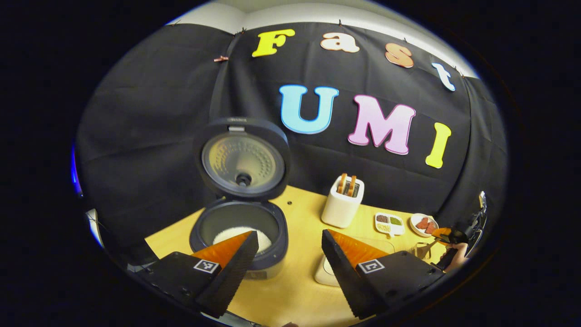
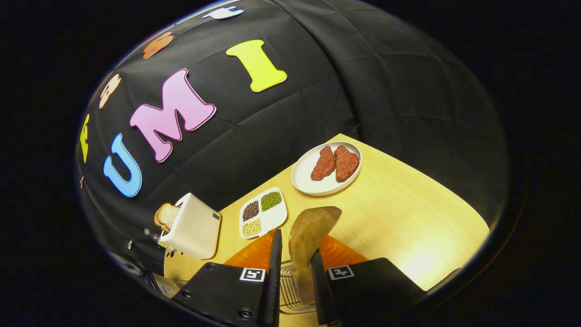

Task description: Close the left gripper, press the button to open the rice cooker; take a wooden spoon from the chopstick holder with the right hand, scoop a spoonful of rice and pour it into the rice cooker, then put the wooden spoon back into the chopstick holder.

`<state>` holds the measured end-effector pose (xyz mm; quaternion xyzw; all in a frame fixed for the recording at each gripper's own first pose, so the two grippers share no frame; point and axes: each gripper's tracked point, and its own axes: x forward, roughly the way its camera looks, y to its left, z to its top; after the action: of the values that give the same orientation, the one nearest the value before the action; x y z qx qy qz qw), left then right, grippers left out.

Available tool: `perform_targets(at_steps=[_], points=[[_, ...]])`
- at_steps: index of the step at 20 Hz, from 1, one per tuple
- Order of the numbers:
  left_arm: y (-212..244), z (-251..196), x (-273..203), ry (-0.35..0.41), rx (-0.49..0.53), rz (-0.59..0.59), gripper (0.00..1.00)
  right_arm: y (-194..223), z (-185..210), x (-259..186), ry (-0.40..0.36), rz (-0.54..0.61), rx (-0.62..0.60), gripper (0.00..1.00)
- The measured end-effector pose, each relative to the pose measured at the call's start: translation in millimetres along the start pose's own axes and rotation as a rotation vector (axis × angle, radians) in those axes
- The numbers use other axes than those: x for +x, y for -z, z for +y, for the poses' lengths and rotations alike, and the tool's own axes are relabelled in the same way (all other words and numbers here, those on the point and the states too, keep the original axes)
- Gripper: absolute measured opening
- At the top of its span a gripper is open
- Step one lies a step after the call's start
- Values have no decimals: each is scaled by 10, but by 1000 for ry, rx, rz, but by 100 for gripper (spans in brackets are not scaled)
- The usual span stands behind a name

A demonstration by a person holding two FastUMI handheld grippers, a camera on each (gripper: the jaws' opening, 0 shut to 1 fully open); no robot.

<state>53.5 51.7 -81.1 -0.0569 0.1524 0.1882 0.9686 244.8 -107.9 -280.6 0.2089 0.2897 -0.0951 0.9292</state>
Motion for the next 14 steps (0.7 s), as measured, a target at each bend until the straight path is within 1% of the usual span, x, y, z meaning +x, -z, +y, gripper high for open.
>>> perform_targets(at_steps=[1,3,4,6,8,11,14], points=[[-138,94,16,-15,15,-40,95,-40,10,-56,3,-18,-15,57],[-440,264,41,-37,50,-124,95,-111,-44,-210,38,-54,-52,100],[-579,338,45,-43,71,-164,95,-153,-46,-268,48,-75,-63,99],[-839,456,69,-42,117,-240,95,-232,-4,-552,63,-119,-83,98],[-1090,582,112,-36,168,-315,95,-221,17,-842,75,-148,-122,98],[-1370,691,238,-6,239,-404,95,-84,84,-1319,90,-188,-187,99],[-1677,725,372,53,258,-502,93,217,182,-1782,94,-188,-238,98]])
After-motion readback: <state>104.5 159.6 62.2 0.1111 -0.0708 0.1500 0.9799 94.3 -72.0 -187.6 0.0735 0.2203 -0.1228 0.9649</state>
